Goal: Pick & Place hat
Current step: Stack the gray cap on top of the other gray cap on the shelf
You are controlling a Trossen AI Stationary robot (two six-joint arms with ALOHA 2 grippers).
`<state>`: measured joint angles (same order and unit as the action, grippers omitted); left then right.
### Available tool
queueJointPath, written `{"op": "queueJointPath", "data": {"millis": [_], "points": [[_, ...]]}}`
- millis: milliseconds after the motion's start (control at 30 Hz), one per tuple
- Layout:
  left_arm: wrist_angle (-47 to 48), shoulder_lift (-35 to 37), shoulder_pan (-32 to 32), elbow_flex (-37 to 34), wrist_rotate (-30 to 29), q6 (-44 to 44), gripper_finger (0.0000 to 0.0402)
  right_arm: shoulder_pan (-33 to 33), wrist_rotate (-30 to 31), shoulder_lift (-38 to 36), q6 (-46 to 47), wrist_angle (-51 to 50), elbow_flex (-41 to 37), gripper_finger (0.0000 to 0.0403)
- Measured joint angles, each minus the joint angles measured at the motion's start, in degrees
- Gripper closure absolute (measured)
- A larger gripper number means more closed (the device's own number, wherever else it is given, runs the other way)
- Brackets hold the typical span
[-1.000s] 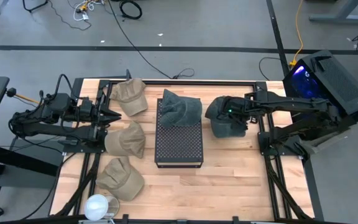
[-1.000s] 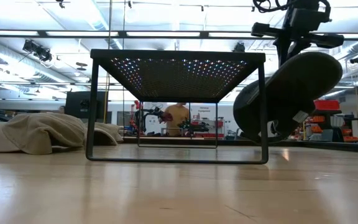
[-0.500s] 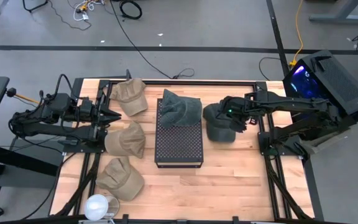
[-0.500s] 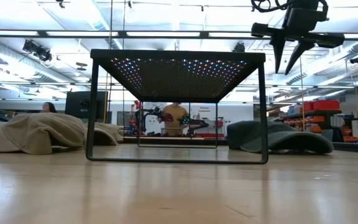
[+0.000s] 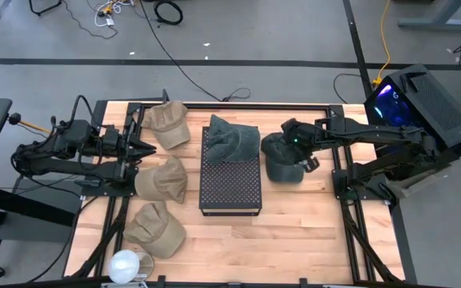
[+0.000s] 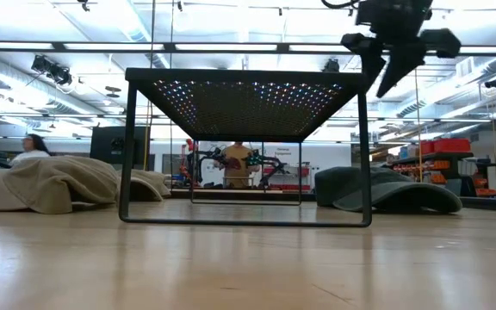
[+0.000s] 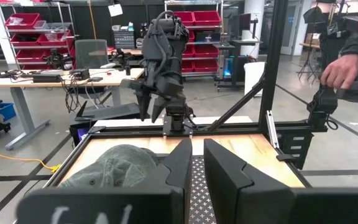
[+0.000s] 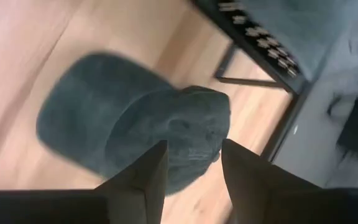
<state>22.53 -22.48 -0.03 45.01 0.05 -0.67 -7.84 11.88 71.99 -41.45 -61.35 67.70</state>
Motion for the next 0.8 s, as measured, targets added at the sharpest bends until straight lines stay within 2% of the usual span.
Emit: {"op": "queueJointPath", "data": {"millis": [300, 567, 800], "points": [[0.01, -0.02, 0.01, -0.01, -0.01, -0.02, 0.0353, -0.45, 2.35, 0.0, 18.65, 2.07, 0.0, 0.025], [0.01, 0.0, 0.0, 0.0, -0.02, -0.02, 0.0353, -2.56, 2.13, 0.0, 40.14, 1.87, 0.0, 0.025], [0.01, -0.01, 0.0, 0.0, 0.0, 0.0, 0.0353, -4.85, 2.03, 0.0, 51.97, 1.81, 0.0, 0.025]]}}
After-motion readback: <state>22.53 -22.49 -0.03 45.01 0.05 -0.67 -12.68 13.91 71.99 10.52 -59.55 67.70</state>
